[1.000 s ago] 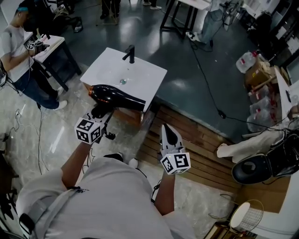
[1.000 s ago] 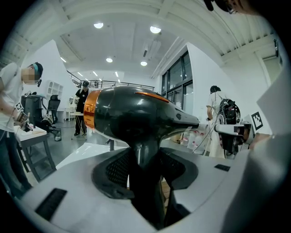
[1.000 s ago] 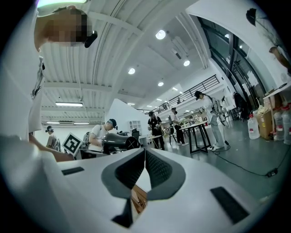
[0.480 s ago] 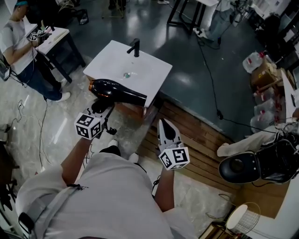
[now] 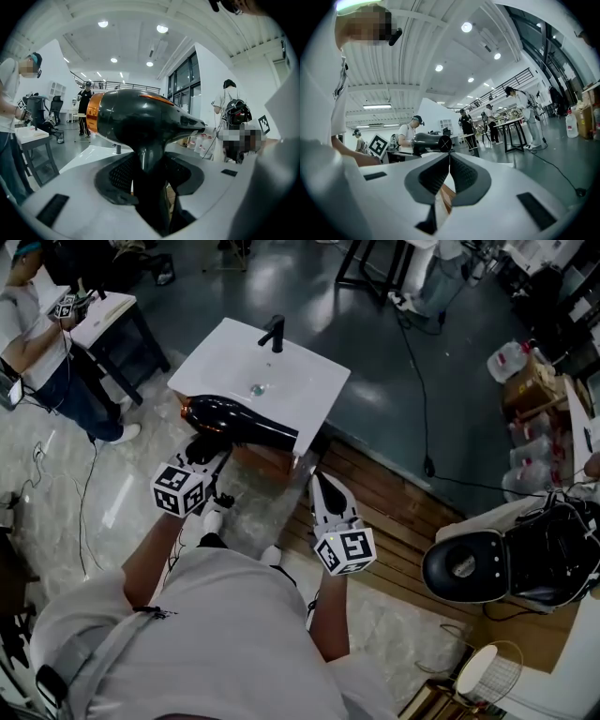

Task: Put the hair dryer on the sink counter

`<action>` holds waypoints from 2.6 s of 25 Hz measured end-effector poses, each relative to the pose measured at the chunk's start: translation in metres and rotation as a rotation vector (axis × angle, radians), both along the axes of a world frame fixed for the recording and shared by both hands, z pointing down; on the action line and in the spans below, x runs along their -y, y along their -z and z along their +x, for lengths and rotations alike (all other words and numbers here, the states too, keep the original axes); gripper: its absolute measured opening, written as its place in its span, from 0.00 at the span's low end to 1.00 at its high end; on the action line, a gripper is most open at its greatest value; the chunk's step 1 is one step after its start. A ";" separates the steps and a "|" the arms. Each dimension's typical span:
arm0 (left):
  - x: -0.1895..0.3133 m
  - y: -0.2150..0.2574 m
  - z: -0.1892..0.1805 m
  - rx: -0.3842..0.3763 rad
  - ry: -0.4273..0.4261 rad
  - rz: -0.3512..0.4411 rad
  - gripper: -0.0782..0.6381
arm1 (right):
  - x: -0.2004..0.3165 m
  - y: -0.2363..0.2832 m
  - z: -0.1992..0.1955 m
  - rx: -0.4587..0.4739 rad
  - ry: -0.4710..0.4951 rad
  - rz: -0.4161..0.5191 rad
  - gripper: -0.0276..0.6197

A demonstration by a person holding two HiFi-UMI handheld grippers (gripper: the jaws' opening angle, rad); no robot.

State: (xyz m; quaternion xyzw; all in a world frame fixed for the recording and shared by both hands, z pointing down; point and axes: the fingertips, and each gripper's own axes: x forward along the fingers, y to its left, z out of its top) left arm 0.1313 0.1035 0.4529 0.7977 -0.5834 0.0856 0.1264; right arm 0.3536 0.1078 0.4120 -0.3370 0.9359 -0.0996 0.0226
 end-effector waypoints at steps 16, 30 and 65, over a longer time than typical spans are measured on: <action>0.016 -0.004 -0.064 -0.007 -0.055 -0.018 0.36 | 0.008 -0.003 -0.069 -0.013 -0.046 -0.012 0.06; 0.044 -0.009 -0.113 -0.028 -0.078 -0.015 0.36 | 0.033 -0.003 -0.122 -0.035 -0.059 -0.005 0.06; 0.065 -0.017 -0.263 -0.081 -0.123 -0.016 0.36 | 0.051 0.003 -0.275 -0.095 -0.102 -0.007 0.06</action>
